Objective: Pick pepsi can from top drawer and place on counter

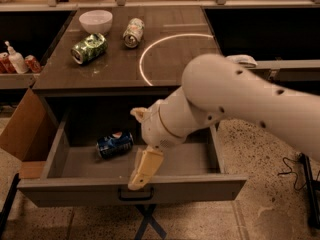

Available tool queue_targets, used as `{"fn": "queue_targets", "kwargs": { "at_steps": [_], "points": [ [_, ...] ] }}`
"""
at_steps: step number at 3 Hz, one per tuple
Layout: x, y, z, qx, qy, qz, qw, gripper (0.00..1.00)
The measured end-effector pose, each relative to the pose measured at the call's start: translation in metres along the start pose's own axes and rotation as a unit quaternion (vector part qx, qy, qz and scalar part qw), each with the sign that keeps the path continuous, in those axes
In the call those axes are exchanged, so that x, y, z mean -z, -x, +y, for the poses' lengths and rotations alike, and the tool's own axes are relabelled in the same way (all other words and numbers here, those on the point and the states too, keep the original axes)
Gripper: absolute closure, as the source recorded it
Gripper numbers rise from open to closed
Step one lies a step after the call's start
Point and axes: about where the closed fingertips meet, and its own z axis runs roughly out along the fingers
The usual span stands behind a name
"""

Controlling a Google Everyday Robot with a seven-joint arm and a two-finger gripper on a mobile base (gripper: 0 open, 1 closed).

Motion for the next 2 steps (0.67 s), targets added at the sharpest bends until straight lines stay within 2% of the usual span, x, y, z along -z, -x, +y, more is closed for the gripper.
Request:
{"fn": "queue_targets", "kwargs": {
  "at_steps": [1, 2],
  "points": [
    [-0.0563, -0.0409, -0.0108, -0.017, -0.019, -0.022, 0.9994, 0.0],
    [-0.0563, -0.041, -0.0109, -0.017, -0.019, -0.022, 0.9994, 0.0]
  ]
}}
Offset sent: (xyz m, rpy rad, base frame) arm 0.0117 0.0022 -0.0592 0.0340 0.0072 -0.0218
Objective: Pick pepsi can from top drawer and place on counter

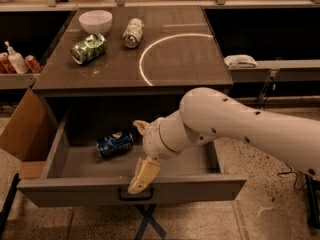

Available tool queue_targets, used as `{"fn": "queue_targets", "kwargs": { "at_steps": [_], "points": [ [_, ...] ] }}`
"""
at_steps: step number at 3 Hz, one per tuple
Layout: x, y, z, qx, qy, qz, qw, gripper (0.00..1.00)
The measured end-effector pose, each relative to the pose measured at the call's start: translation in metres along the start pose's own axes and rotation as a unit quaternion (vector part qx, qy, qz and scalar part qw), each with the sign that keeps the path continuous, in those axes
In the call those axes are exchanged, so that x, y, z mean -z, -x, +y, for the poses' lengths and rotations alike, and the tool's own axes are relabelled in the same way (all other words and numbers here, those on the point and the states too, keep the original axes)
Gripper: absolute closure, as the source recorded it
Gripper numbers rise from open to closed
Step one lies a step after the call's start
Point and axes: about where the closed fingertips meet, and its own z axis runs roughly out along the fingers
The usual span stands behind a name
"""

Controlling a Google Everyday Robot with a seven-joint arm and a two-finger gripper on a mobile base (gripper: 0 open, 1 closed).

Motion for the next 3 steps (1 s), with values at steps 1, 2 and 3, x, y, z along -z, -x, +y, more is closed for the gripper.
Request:
{"fn": "queue_targets", "kwargs": {
  "at_steps": [1, 2, 3],
  "points": [
    [-0.003, -0.005, -0.012, -0.007, -0.005, -0.015, 0.9998, 0.0],
    [-0.008, -0.016, -0.038, -0.032, -0.016, -0.025, 0.9991, 0.0],
    [-0.01, -0.02, -0.053, -0.046, -0.025, -0.031, 0.9981, 0.0]
  ]
}}
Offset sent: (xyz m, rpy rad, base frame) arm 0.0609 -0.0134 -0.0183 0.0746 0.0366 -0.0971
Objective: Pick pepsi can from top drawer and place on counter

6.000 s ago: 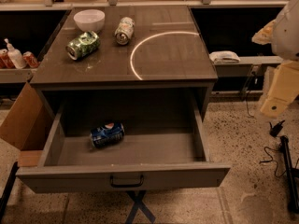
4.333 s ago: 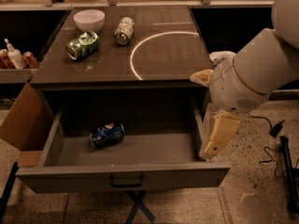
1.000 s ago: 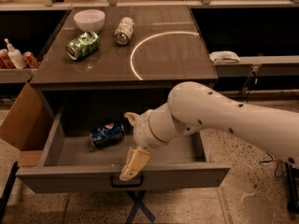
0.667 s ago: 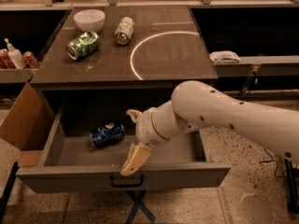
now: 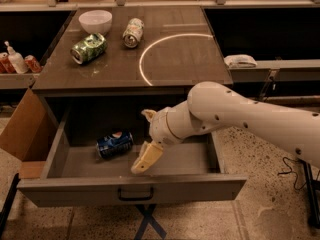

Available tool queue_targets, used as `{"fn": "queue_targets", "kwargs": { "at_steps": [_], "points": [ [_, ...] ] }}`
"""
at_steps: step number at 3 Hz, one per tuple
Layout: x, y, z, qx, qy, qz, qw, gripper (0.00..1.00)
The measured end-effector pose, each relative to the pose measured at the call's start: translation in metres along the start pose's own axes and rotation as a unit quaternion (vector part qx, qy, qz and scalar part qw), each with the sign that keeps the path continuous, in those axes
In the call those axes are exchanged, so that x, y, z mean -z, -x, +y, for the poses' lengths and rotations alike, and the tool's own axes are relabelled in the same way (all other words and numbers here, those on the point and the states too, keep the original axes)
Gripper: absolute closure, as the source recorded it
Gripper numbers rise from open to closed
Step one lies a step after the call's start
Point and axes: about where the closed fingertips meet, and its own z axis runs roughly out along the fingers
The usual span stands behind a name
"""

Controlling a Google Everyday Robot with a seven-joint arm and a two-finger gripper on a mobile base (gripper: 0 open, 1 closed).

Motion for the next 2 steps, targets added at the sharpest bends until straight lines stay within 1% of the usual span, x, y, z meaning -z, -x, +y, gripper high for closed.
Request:
{"fn": "queue_targets", "kwargs": {
  "at_steps": [1, 2],
  "points": [
    [-0.008, -0.002, -0.017, -0.006, -0.012, -0.001, 0.9999, 0.0],
    [-0.018, -0.001, -0.03, -0.002, -0.02, 0.0, 0.9998, 0.0]
  ]
}}
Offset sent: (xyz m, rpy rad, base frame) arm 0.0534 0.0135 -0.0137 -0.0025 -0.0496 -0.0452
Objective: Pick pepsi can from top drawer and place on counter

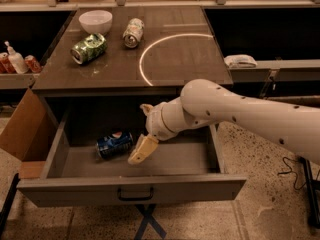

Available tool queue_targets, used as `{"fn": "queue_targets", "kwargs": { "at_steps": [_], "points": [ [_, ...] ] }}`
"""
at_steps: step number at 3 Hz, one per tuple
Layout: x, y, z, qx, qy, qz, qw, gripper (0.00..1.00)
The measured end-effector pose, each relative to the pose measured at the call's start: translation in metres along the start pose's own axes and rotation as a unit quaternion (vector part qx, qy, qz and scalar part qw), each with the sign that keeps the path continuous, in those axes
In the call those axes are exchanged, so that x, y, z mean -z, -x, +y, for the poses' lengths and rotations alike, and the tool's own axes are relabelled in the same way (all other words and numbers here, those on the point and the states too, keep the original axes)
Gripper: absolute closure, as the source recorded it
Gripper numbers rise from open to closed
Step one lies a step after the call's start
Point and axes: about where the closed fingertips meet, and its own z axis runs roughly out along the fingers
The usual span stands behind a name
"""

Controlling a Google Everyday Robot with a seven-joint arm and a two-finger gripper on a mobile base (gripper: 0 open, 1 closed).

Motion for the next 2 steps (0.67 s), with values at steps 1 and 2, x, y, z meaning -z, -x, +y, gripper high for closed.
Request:
{"fn": "queue_targets", "kwargs": {
  "at_steps": [1, 2],
  "points": [
    [-0.017, 0.002, -0.009, 0.006, 0.005, 0.008, 0.9999, 0.0],
    [-0.04, 0.005, -0.011, 0.013, 0.018, 0.019, 0.9996, 0.0]
  ]
}}
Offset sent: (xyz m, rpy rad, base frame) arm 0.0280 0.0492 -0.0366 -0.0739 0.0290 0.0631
